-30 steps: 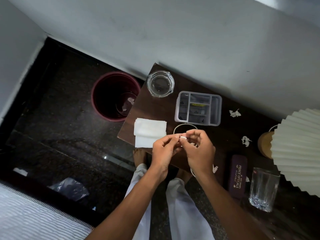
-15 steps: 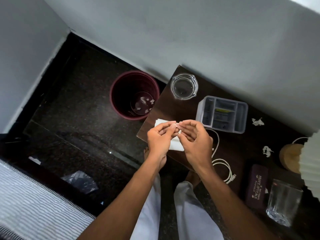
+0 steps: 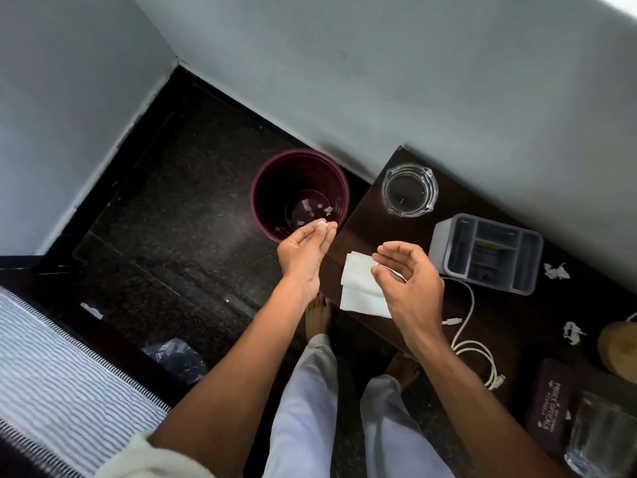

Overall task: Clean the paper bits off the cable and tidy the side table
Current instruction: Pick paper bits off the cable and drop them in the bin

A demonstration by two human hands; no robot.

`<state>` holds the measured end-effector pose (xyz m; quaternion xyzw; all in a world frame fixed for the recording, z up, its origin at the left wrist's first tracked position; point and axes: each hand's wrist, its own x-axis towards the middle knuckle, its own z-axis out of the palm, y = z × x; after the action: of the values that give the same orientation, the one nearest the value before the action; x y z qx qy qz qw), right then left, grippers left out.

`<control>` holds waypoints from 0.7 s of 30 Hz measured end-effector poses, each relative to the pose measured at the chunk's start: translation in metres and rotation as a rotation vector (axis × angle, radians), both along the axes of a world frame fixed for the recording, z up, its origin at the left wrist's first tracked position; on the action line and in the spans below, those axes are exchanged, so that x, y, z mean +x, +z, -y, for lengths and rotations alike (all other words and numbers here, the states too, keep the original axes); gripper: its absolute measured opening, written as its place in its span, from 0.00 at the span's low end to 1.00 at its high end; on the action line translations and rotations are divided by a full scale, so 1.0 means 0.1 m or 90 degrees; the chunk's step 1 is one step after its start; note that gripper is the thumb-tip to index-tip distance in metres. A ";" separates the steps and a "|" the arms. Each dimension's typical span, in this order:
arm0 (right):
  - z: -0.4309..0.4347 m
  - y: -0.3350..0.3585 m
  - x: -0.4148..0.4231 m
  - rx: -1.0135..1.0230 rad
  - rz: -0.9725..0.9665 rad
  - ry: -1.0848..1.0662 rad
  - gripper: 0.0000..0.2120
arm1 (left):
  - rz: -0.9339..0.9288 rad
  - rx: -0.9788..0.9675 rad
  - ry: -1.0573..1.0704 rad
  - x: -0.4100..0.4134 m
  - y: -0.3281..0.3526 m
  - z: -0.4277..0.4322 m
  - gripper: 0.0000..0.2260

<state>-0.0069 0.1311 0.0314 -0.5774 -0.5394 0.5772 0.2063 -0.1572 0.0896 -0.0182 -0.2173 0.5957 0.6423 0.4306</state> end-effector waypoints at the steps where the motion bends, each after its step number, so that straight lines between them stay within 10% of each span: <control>1: 0.00 -0.01 -0.02 -0.004 0.003 0.001 0.15 | -0.006 -0.012 0.013 -0.08 -0.03 -0.01 0.02; 21: -0.08 -0.27 -0.50 -0.028 0.023 -0.003 0.16 | -0.072 -0.204 -0.048 -0.97 -0.78 -0.29 0.07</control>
<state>-0.0565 0.1391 0.0040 -0.5936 -0.5288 0.5777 0.1851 -0.2539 0.1186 -0.0963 -0.2241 0.7215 0.5337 0.3800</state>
